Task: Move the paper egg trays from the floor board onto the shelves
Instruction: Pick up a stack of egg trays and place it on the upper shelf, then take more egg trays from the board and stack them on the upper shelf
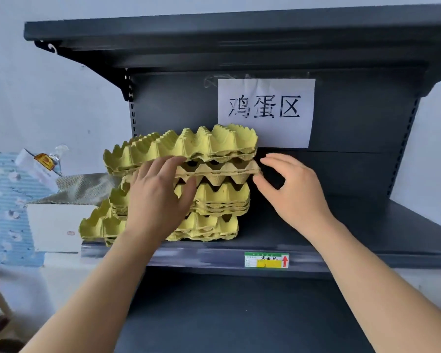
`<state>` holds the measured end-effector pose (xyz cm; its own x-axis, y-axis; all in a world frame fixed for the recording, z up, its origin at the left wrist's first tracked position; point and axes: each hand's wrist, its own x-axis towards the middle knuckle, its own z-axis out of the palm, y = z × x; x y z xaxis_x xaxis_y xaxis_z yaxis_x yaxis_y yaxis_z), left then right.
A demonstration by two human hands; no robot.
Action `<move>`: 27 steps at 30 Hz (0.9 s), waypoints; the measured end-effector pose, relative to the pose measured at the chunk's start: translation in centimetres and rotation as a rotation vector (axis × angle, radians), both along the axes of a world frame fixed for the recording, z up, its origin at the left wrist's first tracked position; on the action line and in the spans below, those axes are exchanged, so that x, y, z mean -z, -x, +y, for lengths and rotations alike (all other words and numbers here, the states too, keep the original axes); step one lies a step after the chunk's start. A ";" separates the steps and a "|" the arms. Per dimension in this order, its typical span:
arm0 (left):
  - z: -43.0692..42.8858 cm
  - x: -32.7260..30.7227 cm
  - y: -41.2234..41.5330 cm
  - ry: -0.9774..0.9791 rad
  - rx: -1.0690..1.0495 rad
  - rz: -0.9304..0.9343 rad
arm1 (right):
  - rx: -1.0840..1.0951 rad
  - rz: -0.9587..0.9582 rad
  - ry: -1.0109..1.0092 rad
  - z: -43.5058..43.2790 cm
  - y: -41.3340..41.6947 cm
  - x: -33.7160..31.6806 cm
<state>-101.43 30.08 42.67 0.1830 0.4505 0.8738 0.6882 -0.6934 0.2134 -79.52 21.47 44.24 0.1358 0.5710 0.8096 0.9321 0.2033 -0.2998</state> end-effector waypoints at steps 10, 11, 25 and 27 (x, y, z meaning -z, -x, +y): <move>-8.4 8.4 -14.4 0.102 0.379 0.191 | 0.279 0.035 0.177 -12.6 -9.5 9.6; -9.4 9.2 -16.0 0.114 0.407 0.209 | 0.307 0.048 0.191 -14.0 -10.8 10.6; -28.1 21.4 -45.6 0.360 0.771 0.446 | 0.628 0.195 0.485 -37.1 -34.2 21.4; -30.1 23.0 -49.4 0.388 0.787 0.499 | 0.665 0.237 0.520 -39.6 -37.6 22.7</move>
